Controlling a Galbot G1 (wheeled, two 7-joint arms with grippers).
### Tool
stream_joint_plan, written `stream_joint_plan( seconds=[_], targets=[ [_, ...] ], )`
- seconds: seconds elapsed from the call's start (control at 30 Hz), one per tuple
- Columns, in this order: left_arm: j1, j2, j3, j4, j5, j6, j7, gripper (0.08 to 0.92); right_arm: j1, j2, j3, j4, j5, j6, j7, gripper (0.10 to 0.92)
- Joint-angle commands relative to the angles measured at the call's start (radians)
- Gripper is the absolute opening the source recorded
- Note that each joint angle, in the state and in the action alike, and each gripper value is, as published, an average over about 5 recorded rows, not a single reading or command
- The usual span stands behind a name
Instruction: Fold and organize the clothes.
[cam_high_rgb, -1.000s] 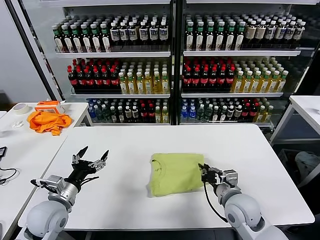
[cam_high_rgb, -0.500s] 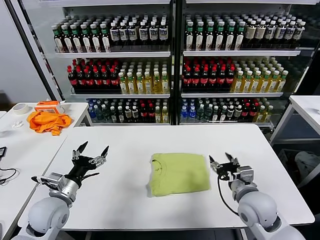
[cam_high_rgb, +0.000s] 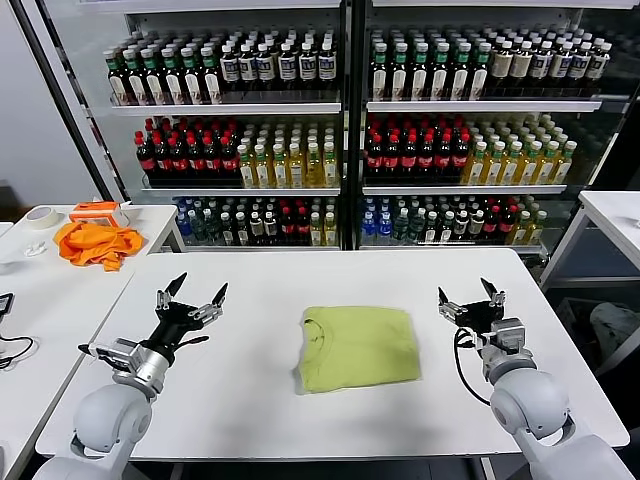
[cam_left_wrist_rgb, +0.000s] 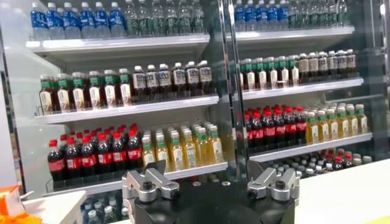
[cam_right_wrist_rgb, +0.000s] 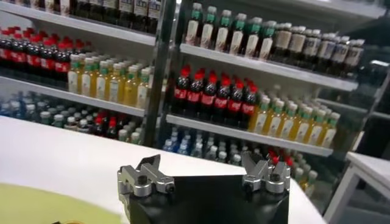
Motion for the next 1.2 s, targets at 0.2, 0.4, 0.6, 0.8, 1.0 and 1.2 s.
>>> stream_joint_plan(
  seconds=[0.2,0.4,0.6,0.8,1.0,1.2],
  targets=[
    [-0.028,0.016,0.012,0.08,0.027,-0.098,0.03,0.823,-0.043,0.047,0.073,-0.116,-0.13,0.179,-0.072,0.823],
    [-0.037,0.008,0.03,0.077,0.031,-0.107,0.028,0.823,-0.079,0.05,0.148,-0.116,-0.179,0.183,-0.173,0.823],
    [-0.026,0.002,0.043,0.062,0.051,-0.124,0.02,0.823,-0.076,0.072,0.193,-0.118,-0.217,0.188,-0.27,0.823],
    [-0.016,-0.012,0.036,0.059,0.08,-0.125,0.011,0.823,-0.07,0.082,0.188,-0.105,-0.217,0.186,-0.246,0.823],
    [-0.001,-0.03,0.032,0.049,0.095,-0.139,-0.004,0.822,-0.093,0.086,0.21,-0.082,-0.21,0.183,-0.223,0.823],
    [-0.02,-0.028,0.047,0.061,0.095,-0.153,-0.009,0.823,-0.105,0.072,0.242,-0.069,-0.198,0.187,-0.22,0.823]
  ],
)
